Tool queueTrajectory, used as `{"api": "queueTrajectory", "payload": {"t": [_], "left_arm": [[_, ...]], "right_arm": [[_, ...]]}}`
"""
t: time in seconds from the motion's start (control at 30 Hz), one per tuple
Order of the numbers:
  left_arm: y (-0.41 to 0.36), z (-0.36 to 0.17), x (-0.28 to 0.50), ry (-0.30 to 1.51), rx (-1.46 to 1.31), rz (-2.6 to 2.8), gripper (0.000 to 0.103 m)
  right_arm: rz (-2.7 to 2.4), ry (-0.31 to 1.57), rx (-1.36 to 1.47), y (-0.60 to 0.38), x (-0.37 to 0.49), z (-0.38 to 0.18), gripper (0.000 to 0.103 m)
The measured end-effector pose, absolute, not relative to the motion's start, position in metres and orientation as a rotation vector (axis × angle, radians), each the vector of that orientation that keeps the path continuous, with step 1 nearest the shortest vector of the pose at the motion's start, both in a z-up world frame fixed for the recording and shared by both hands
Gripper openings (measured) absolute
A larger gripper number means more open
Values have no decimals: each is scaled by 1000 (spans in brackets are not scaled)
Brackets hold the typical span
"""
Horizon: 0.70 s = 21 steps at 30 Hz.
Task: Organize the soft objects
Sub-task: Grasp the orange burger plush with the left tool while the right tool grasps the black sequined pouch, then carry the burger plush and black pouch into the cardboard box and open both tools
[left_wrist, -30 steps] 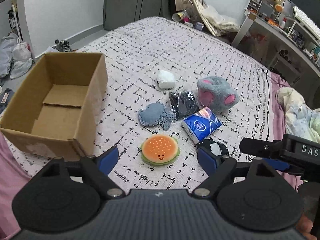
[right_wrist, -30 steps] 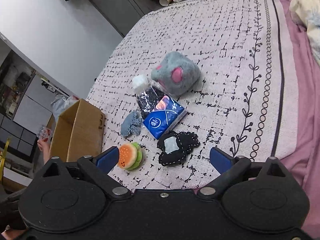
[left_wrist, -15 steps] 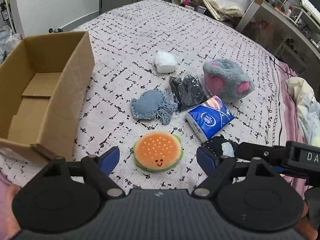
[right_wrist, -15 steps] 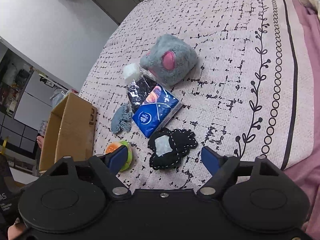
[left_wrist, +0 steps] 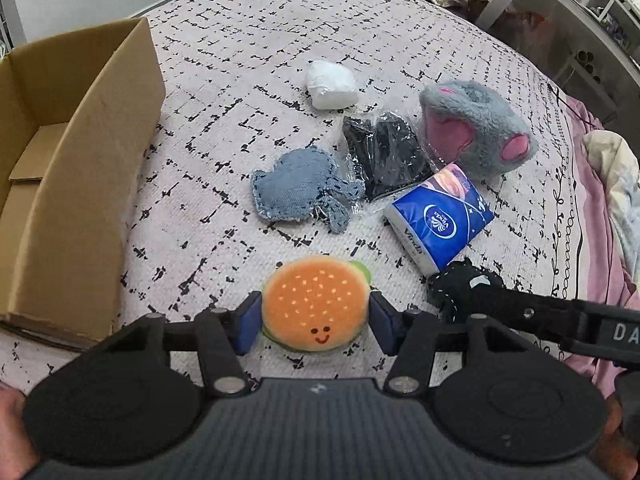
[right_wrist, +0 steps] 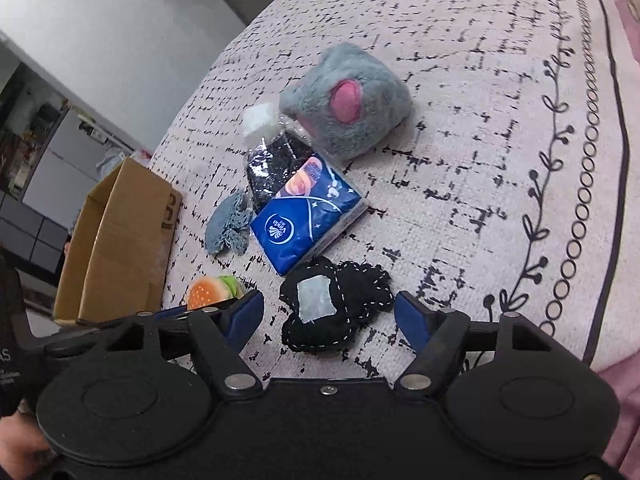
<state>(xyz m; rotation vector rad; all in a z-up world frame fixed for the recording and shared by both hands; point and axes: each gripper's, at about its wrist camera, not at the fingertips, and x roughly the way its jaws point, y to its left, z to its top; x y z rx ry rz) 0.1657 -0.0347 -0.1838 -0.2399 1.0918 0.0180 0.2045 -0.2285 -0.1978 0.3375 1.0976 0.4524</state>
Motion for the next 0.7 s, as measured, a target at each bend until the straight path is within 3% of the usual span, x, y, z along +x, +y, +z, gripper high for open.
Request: {"api": "queueTrajectory", "payload": {"t": [0.13, 0.3, 0.33, 0.7], "left_arm": [[-32, -179, 163, 1074, -233, 11, 54], [-32, -170, 161, 1042, -221, -14, 54], [-31, -168, 160, 1036, -220, -17, 54], [-22, -133, 141, 944, -247, -49, 54]], "right_arm": [[476, 1109, 322, -223, 207, -201, 34], [505, 1113, 343, -222, 205, -200, 16], [506, 1105, 342, -223, 204, -198, 7], [489, 1017, 314, -228, 182, -169, 7]]}}
